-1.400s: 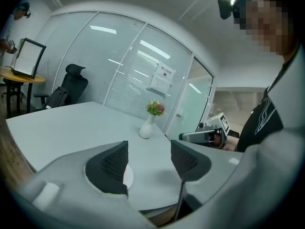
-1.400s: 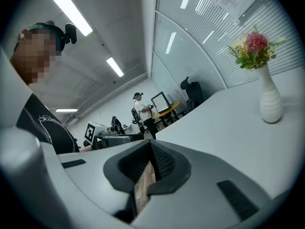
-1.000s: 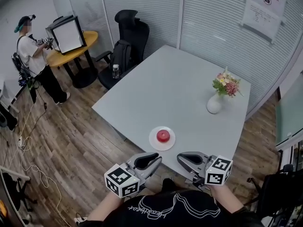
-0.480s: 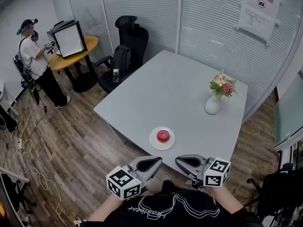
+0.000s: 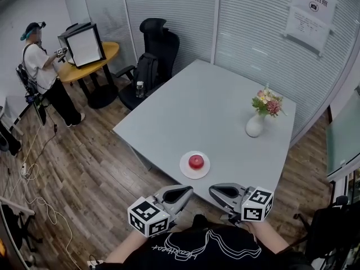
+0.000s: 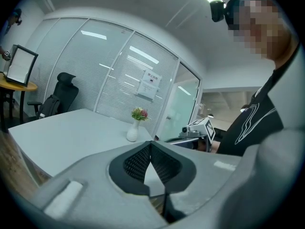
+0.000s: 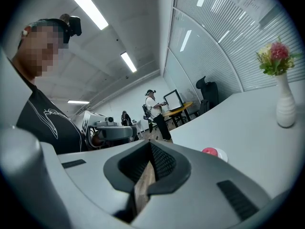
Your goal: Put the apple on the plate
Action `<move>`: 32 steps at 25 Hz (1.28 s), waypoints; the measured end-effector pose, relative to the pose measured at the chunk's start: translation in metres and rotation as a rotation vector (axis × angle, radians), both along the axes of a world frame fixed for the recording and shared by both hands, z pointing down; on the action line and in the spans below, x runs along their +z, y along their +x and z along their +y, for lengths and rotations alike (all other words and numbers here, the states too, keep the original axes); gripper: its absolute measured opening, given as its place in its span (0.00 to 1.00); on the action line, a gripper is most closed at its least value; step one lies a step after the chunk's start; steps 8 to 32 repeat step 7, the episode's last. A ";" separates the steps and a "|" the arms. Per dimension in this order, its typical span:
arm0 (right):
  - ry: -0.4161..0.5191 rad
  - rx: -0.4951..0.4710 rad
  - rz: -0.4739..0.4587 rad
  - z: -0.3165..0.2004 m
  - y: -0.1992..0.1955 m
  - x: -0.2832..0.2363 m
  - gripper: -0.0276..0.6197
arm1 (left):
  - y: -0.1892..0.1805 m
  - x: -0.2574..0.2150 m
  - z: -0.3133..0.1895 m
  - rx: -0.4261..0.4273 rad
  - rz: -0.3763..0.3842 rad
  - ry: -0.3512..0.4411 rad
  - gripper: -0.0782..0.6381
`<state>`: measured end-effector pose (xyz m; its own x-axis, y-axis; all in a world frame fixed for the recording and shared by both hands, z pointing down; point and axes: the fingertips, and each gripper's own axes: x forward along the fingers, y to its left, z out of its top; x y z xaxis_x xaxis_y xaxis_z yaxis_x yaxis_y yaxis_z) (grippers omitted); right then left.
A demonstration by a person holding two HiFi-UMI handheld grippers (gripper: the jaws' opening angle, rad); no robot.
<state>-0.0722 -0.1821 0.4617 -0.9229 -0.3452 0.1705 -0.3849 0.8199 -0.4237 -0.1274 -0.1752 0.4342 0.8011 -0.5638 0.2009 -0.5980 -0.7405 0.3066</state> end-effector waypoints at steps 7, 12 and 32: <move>-0.002 0.004 0.008 -0.006 -0.007 0.000 0.05 | -0.010 0.001 -0.005 -0.017 0.008 -0.010 0.13; -0.002 0.004 0.008 -0.006 -0.007 0.000 0.05 | -0.010 0.001 -0.005 -0.017 0.008 -0.010 0.13; -0.002 0.004 0.008 -0.006 -0.007 0.000 0.05 | -0.010 0.001 -0.005 -0.017 0.008 -0.010 0.13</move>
